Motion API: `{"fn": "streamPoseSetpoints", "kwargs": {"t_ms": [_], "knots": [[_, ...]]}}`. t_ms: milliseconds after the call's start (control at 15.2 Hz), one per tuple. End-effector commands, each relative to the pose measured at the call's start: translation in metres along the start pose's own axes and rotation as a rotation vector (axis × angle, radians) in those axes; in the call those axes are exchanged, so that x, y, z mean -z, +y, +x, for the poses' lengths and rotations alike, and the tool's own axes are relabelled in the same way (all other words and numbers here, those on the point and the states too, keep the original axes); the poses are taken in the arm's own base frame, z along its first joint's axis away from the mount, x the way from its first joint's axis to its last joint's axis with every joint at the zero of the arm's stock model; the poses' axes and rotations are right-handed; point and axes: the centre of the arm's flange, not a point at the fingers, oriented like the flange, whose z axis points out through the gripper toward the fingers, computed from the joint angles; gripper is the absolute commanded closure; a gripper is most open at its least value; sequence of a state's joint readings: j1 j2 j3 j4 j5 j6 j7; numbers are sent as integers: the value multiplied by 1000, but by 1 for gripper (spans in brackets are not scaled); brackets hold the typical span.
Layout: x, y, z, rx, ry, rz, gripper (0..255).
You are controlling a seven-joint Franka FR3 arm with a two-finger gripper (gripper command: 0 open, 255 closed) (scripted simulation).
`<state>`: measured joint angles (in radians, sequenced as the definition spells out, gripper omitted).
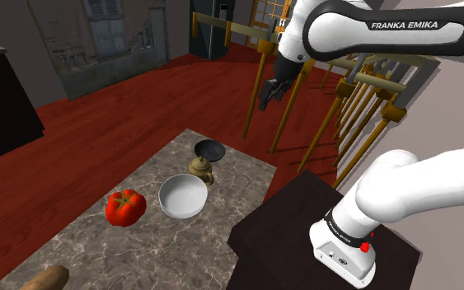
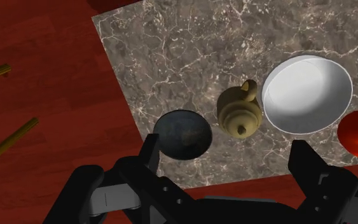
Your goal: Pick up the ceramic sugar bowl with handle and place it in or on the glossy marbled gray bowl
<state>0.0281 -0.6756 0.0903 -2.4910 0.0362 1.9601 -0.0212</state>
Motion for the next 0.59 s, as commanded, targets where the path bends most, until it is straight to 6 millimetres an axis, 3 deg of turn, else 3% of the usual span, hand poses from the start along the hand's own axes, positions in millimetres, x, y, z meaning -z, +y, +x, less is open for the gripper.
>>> {"fn": "streamPoseSetpoints", "kwargs": {"t_ms": [0,528], "knots": [[-27,-7,8,-10,-5,-1,0],[-125,-39,34,-46,-32,-6,0]]}}
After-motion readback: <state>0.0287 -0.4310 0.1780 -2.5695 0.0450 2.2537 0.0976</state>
